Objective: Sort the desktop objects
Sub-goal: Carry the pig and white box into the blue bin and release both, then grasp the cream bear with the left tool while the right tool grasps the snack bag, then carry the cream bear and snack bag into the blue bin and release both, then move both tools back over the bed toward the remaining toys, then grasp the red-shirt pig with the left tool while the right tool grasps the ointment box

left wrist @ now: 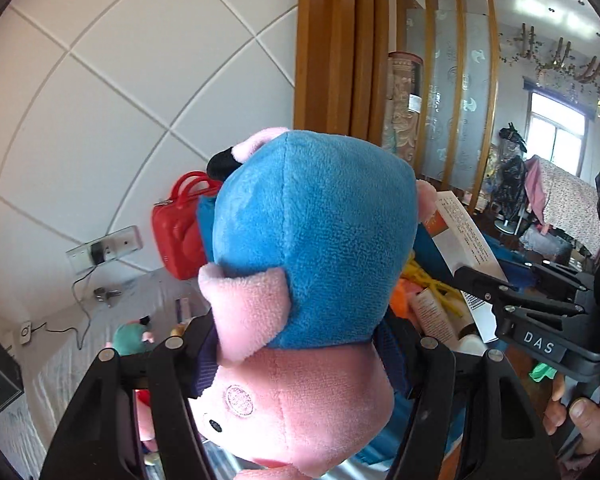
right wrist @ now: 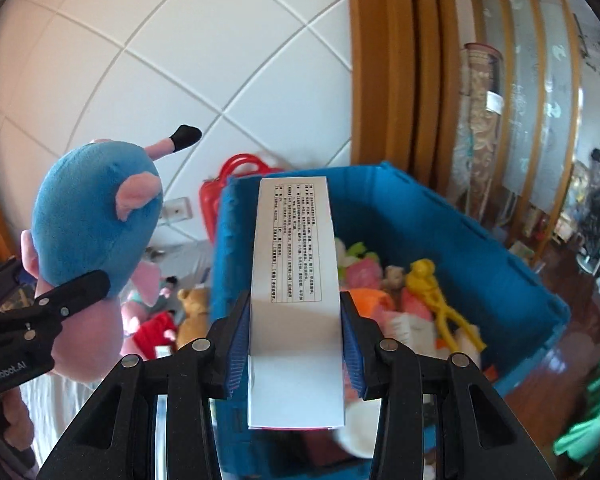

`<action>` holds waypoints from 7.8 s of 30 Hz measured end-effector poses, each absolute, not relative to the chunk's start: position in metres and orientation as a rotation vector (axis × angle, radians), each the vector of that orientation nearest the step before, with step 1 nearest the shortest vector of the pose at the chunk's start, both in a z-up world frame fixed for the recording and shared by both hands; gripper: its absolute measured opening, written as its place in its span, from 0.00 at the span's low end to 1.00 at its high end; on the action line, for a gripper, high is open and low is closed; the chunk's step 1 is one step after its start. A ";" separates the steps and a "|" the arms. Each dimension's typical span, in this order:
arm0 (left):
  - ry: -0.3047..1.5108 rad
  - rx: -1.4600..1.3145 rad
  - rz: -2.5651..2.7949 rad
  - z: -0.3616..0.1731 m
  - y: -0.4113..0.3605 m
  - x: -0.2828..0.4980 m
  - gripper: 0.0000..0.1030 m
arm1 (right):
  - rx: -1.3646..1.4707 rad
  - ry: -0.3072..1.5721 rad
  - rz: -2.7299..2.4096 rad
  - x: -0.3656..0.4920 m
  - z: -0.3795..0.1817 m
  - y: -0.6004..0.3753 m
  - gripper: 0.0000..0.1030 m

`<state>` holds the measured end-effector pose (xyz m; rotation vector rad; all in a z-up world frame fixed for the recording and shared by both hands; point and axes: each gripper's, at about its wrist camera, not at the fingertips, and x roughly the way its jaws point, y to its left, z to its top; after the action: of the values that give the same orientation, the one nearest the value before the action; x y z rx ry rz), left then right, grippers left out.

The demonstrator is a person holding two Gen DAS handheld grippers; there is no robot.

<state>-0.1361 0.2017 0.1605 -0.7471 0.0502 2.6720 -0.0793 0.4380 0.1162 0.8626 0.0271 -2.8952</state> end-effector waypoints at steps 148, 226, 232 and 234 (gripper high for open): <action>0.288 -0.690 2.425 0.138 0.275 -0.185 0.45 | 0.924 0.083 -3.187 -0.099 0.111 0.467 0.34; 0.168 -1.602 2.544 -0.137 -0.027 -0.286 0.79 | 1.450 0.052 -2.424 -0.210 -0.114 0.196 0.82; 0.200 -1.627 2.517 -0.149 -0.020 -0.295 0.66 | 1.510 0.030 -2.384 -0.225 -0.128 0.199 0.71; 0.165 -1.633 2.533 -0.144 -0.031 -0.284 0.62 | 1.523 0.027 -2.353 -0.228 -0.133 0.195 0.68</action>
<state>-0.2842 -0.0312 -0.1445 -1.6328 0.1654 2.5330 -0.2283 0.1947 -0.1329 1.5232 0.0271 -2.3529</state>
